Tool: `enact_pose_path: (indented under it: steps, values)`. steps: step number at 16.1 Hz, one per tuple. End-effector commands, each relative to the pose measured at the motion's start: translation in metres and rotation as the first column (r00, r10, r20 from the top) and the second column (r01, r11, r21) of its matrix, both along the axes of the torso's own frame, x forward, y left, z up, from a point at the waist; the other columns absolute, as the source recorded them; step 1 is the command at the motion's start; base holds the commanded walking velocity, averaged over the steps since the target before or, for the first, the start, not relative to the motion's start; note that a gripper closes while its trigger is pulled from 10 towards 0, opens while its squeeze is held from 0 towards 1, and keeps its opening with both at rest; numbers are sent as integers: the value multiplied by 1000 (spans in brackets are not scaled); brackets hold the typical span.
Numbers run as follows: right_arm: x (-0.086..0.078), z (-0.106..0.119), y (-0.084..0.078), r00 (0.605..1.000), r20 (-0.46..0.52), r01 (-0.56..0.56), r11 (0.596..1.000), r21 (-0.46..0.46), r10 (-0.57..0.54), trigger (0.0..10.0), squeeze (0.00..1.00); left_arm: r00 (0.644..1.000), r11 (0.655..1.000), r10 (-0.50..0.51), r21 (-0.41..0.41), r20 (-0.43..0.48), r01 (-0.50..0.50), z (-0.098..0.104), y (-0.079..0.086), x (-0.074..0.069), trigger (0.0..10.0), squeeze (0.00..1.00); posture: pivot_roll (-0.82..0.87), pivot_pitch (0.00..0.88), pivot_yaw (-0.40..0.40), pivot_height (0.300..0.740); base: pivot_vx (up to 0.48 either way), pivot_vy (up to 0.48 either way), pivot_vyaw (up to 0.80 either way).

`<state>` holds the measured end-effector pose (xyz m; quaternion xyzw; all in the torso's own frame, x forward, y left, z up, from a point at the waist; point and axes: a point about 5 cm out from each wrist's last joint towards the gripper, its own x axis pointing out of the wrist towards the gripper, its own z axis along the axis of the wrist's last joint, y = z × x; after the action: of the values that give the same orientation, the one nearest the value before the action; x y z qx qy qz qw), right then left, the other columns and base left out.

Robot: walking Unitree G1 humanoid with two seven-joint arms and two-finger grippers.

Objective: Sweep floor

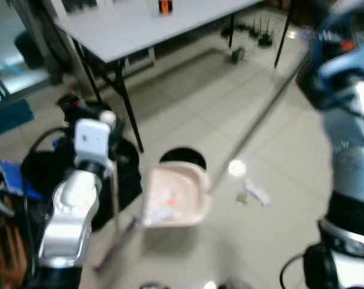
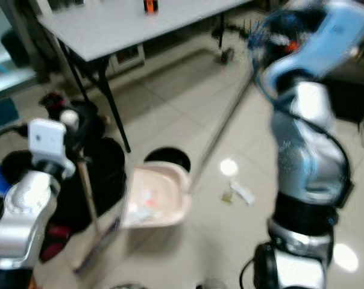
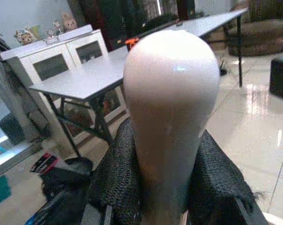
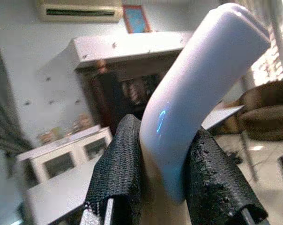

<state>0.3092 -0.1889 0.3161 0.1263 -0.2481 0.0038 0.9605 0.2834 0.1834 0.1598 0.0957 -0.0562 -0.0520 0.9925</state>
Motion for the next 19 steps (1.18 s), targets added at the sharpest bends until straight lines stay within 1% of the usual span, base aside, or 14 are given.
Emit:
enact_pose_path:
  steps: [1, 3, 6, 9, 14, 16, 19]
  values:
    - [-6, 12, 9, 997, 67, -32, 999, 14, 31, 10000, 0, 999, 1000, 5, 25, 32, -5, 8, 5, 0, 10000, 0, -33, 65, 56, 740, 337, 0, 0]
    - [-6, 12, 7, 997, 69, -18, 1000, 19, 17, 10000, 0, 1000, 1000, 3, 28, 29, -3, 8, 5, -1, 10000, 0, -32, 62, 59, 740, 337, 0, 0]
    - [-7, 9, -1, 998, 65, 22, 1000, 14, -23, 10000, 0, 1000, 1000, -5, 25, 23, 4, 7, 5, 0, 10000, 0, -32, 61, 61, 740, 352, 0, 0]
    - [-8, 8, -4, 997, 66, 43, 999, 9, -43, 10000, 0, 1000, 1000, -13, 16, 18, 13, 6, 4, 0, 10000, 0, -34, 57, 67, 740, 390, 0, 0]
    - [-9, 7, -3, 997, 70, 44, 999, -24, -42, 10000, 0, 1000, 1000, -17, 4, 5, 17, 3, 3, -1, 10000, 0, -35, 52, 69, 740, 403, 0, 0]
    - [-9, 7, 2, 995, 96, 38, 997, -62, -32, 10000, 0, 1000, 1000, -15, 0, 2, 15, 1, 3, -2, 10000, 0, -34, 46, 62, 740, 401, 0, 0]
    - [-9, 6, 8, 994, 105, 23, 997, -78, -15, 10000, 0, 1000, 1000, -14, 0, 2, 14, 1, 3, -4, 10000, 0, -28, 47, 58, 740, 405, 0, 0]
